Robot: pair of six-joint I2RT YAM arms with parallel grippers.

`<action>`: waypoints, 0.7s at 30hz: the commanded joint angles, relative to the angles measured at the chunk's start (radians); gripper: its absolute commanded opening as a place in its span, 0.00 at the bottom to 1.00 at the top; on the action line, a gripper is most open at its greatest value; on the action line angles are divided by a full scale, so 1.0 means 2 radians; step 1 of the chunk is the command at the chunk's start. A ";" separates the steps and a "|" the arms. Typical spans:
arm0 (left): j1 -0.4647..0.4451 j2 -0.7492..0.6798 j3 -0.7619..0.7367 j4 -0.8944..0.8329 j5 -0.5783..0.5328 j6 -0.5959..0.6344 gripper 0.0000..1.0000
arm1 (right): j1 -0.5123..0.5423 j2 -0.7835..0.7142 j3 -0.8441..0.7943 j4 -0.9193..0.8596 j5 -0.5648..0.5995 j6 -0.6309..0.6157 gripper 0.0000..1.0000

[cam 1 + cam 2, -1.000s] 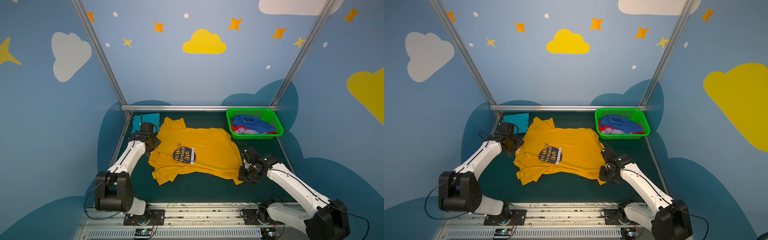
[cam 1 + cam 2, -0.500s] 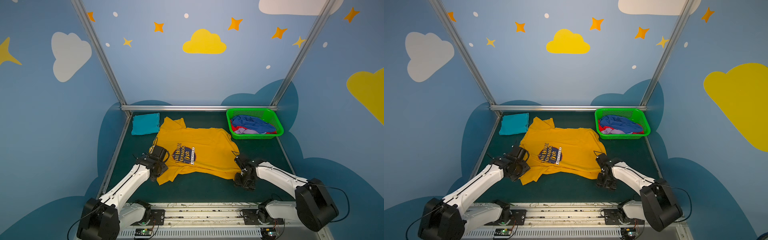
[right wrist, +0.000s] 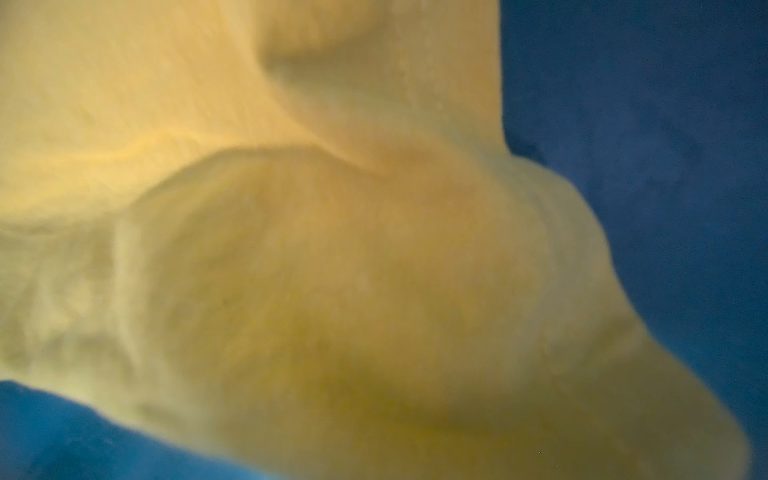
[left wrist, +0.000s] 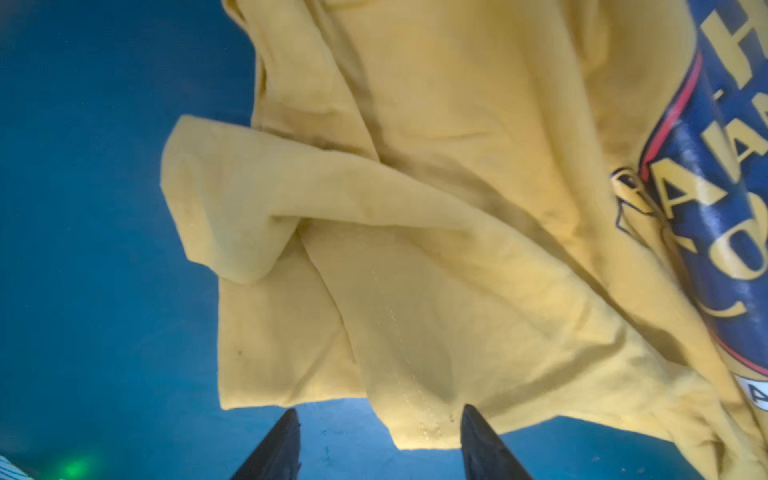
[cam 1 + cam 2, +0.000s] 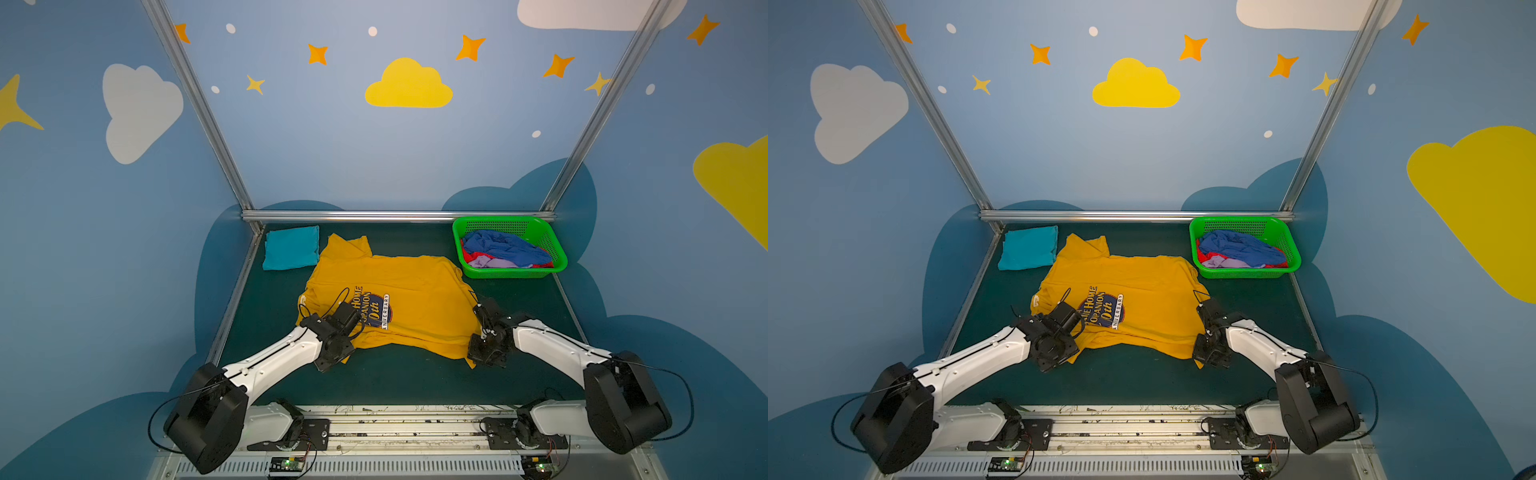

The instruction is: Fold and stack the t-shirts

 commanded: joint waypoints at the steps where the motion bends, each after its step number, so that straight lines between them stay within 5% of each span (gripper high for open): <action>1: -0.023 0.009 0.017 -0.020 -0.026 -0.002 0.71 | -0.019 -0.035 0.010 -0.070 -0.003 -0.018 0.00; 8: -0.052 0.085 0.041 -0.012 -0.027 0.010 0.66 | -0.079 -0.094 0.041 -0.142 -0.056 -0.058 0.00; 14: -0.052 0.161 0.082 -0.031 -0.053 0.011 0.16 | -0.082 -0.096 0.076 -0.186 -0.055 -0.054 0.00; 16: -0.056 0.161 0.102 -0.044 -0.050 0.012 0.07 | -0.084 -0.098 0.081 -0.192 -0.044 -0.059 0.00; 21: -0.065 0.112 0.146 -0.103 -0.058 0.011 0.04 | -0.095 -0.093 0.072 -0.176 -0.045 -0.057 0.00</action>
